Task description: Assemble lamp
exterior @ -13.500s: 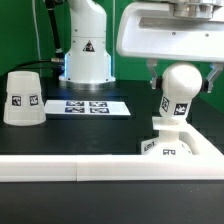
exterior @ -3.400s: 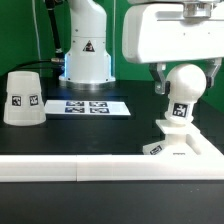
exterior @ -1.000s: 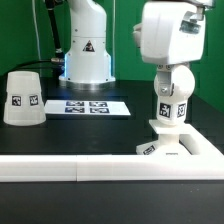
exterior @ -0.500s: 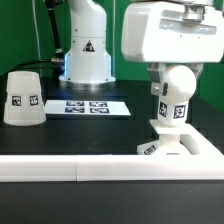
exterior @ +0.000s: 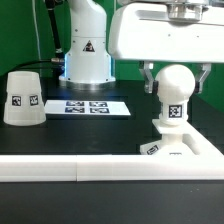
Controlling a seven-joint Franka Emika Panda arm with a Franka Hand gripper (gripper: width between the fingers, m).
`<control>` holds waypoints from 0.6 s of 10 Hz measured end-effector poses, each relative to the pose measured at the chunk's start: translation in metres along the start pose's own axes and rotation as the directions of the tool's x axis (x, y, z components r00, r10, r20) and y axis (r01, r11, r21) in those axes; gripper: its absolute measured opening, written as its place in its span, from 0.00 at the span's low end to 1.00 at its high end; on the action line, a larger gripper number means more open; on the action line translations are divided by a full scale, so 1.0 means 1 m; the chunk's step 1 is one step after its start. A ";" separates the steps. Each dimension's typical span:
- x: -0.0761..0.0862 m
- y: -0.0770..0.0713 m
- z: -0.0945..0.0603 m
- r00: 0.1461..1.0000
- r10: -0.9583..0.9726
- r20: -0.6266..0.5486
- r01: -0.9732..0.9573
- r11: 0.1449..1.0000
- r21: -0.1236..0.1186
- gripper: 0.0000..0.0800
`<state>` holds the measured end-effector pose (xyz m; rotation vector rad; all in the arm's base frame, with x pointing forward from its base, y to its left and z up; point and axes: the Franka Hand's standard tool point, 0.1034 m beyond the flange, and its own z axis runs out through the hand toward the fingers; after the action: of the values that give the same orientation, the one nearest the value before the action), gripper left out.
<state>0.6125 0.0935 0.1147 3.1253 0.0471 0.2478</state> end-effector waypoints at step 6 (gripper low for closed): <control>-0.003 -0.003 0.002 0.892 0.450 0.039 -0.451 0.892 0.017 0.72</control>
Offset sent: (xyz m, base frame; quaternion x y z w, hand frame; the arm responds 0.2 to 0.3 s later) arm 0.0000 0.0000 0.0000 0.0000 0.0000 0.1938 0.9810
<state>0.6094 0.0959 0.1118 3.1163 -0.6883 0.1928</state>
